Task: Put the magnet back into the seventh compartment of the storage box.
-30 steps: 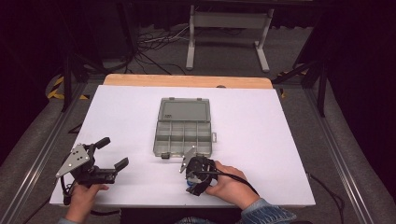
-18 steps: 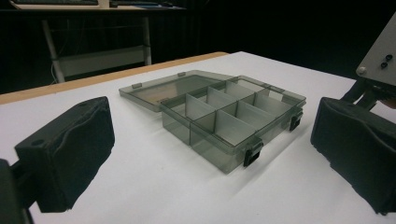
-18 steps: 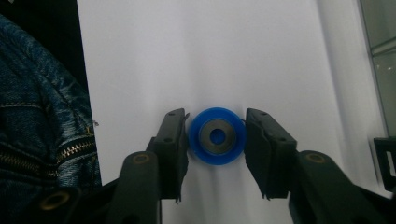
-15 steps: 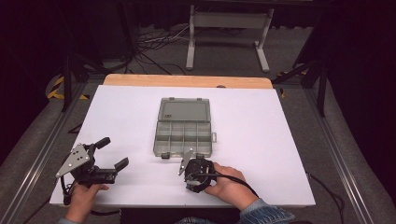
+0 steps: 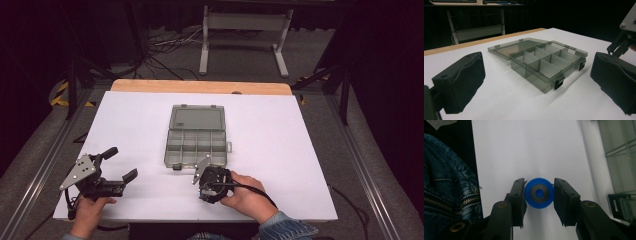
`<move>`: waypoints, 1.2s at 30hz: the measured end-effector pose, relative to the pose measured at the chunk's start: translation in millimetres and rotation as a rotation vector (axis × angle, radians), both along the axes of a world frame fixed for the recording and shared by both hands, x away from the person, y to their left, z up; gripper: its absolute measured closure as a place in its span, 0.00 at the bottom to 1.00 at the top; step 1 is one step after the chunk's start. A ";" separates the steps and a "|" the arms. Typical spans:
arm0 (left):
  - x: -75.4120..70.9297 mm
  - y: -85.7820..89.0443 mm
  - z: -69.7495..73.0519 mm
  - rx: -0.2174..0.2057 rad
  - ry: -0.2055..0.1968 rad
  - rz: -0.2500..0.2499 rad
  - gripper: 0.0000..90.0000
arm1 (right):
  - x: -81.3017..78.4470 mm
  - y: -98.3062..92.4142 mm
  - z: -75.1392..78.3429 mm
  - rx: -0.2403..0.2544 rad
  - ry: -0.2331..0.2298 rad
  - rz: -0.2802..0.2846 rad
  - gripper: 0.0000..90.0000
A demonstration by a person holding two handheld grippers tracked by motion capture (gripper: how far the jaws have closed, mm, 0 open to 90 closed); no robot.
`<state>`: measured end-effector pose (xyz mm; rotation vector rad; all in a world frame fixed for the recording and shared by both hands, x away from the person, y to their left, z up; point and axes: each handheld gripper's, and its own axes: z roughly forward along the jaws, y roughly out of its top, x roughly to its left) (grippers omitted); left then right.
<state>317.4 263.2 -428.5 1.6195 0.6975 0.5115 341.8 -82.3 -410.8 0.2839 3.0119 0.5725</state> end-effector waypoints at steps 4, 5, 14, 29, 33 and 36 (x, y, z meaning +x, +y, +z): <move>0.0 0.0 0.0 0.000 0.000 0.000 0.00 | 0.7 -1.9 5.5 0.007 0.002 -0.010 0.69; 0.0 0.2 0.0 -0.001 0.001 0.000 0.00 | 1.3 -3.0 8.5 0.014 0.002 -0.013 0.69; 0.2 0.6 -0.1 -0.008 0.002 0.001 0.00 | 3.6 -4.9 18.5 0.032 -0.004 -0.018 0.69; 0.2 0.8 0.0 -0.003 0.004 -0.001 0.00 | 11.7 -9.0 31.0 0.065 -0.028 -0.032 0.69; 0.3 0.8 0.0 -0.002 0.004 -0.001 0.00 | 16.9 -9.6 34.4 0.075 -0.039 -0.039 0.69; 0.3 0.9 0.0 -0.003 0.004 -0.001 0.00 | 20.6 -9.5 36.7 0.081 -0.046 -0.047 0.69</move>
